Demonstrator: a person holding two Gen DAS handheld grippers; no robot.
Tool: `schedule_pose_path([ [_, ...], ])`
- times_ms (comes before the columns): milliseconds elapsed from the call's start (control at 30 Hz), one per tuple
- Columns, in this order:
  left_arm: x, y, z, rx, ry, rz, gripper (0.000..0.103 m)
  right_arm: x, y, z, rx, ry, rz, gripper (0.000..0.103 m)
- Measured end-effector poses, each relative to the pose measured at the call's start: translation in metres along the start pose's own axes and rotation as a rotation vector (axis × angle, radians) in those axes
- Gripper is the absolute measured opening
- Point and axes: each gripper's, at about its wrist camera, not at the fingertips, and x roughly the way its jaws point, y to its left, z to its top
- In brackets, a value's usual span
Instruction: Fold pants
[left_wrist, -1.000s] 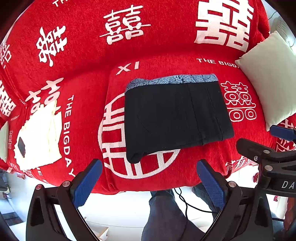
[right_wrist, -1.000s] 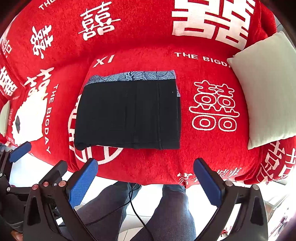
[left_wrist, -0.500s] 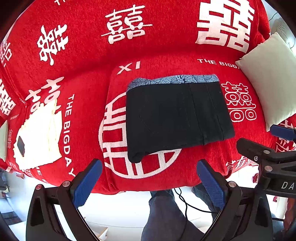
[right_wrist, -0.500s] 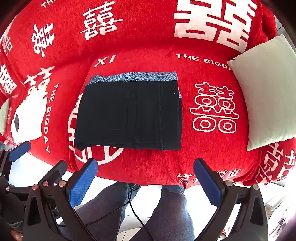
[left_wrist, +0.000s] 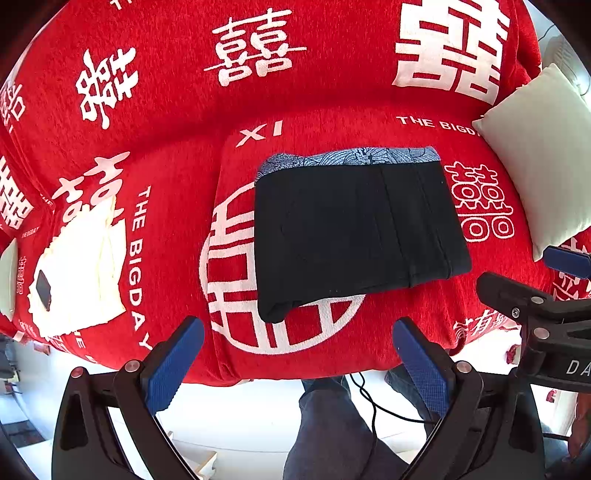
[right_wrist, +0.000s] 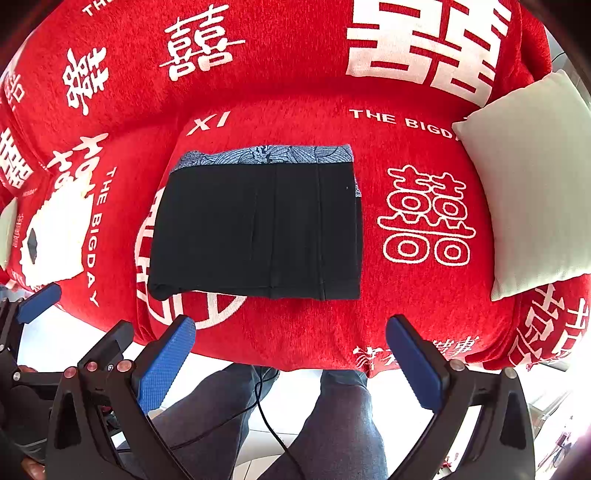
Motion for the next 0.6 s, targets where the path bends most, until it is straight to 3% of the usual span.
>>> schedule_pose_path([
  [600,-0.0036,-0.0025,0.0,0.005,-0.015,-0.006,0.102,-0.0006,0.0008,-0.0008,-0.003,-0.001,-0.003,0.103],
])
